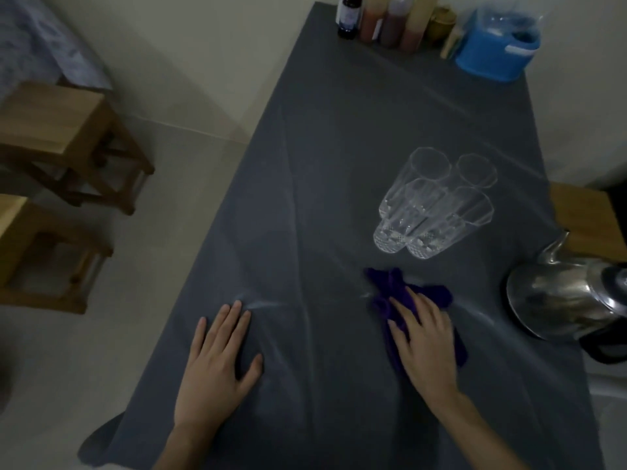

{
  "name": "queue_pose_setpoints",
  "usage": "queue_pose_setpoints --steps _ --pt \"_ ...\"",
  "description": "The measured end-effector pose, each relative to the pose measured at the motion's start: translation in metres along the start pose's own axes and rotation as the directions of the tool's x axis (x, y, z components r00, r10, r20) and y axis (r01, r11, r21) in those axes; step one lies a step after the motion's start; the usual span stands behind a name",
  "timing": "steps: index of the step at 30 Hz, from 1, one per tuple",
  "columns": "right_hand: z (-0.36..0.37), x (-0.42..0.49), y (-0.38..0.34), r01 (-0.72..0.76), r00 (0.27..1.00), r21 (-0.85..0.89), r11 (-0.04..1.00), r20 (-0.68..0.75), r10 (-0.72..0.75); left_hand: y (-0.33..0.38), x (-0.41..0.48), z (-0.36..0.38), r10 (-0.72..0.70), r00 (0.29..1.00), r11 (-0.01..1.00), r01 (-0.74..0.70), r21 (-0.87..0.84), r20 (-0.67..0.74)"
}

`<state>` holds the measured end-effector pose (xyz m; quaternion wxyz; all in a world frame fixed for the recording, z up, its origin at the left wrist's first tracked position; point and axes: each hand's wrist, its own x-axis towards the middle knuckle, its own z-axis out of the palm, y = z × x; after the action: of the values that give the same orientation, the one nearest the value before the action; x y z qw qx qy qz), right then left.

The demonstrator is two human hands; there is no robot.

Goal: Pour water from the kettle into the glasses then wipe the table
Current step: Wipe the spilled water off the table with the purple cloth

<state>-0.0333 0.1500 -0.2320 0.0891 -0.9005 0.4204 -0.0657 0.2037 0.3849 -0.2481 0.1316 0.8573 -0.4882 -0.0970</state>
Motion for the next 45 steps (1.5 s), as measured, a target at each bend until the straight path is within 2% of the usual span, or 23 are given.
queue_pose_setpoints --steps 5,8,11,14,18,22,26,29,31,34,37,40,43,45 --pt "0.026 0.035 -0.096 0.170 0.983 0.070 0.983 0.063 -0.175 0.000 -0.002 0.000 -0.038 0.999 0.999 0.038 0.018 0.000" --pt "0.033 0.030 -0.127 0.339 0.932 0.105 0.935 0.096 -0.348 -0.002 -0.002 -0.001 -0.092 0.996 0.995 0.092 0.034 -0.002" --pt "0.031 0.012 -0.118 0.462 0.869 0.112 0.880 0.139 -0.474 -0.002 -0.002 0.000 -0.095 0.995 0.993 0.094 0.066 0.021" --pt "0.021 -0.010 -0.079 0.493 0.848 0.077 0.867 0.179 -0.498 -0.002 -0.002 -0.001 -0.096 0.995 0.994 0.095 0.057 0.014" --pt "-0.003 -0.048 0.008 0.401 0.899 0.009 0.916 0.189 -0.395 -0.001 -0.002 -0.001 -0.090 0.996 0.994 0.089 0.063 0.011" --pt "-0.030 -0.093 0.085 0.078 0.992 -0.021 0.997 0.103 -0.075 0.000 -0.002 -0.001 -0.081 0.997 0.995 0.082 0.058 -0.010" --pt "-0.033 -0.120 0.102 -0.226 0.974 -0.068 0.972 -0.020 0.226 0.001 -0.003 0.000 -0.083 0.997 0.991 0.083 0.107 -0.005" --pt "-0.023 -0.116 0.077 -0.315 0.948 -0.062 0.947 -0.059 0.311 0.006 -0.005 0.000 -0.100 0.995 0.985 0.097 0.143 0.012" --pt "-0.017 -0.108 0.046 -0.189 0.982 -0.053 0.981 -0.030 0.188 0.004 -0.005 -0.001 -0.099 0.995 0.987 0.094 0.131 0.032" --pt "-0.001 -0.100 -0.024 0.139 0.985 -0.022 0.990 0.102 -0.136 -0.010 -0.015 -0.004 -0.038 0.996 0.999 0.036 0.028 0.076" --pt "0.017 -0.105 -0.098 0.342 0.913 0.096 0.935 0.202 -0.354 -0.027 -0.037 -0.008 0.015 0.995 1.000 -0.013 -0.015 0.097" --pt "0.023 -0.109 -0.131 0.570 0.778 0.151 0.807 0.217 -0.590 -0.034 -0.052 -0.008 0.029 0.994 0.999 -0.030 0.011 0.110" --pt "0.025 -0.113 -0.110 0.702 0.671 0.140 0.698 0.197 -0.715 -0.031 -0.051 -0.008 -0.008 0.995 1.000 0.005 0.023 0.095" --pt "0.019 -0.118 -0.073 0.719 0.662 0.107 0.687 0.197 -0.724 -0.026 -0.051 -0.008 -0.036 0.997 0.999 0.034 0.028 0.073"
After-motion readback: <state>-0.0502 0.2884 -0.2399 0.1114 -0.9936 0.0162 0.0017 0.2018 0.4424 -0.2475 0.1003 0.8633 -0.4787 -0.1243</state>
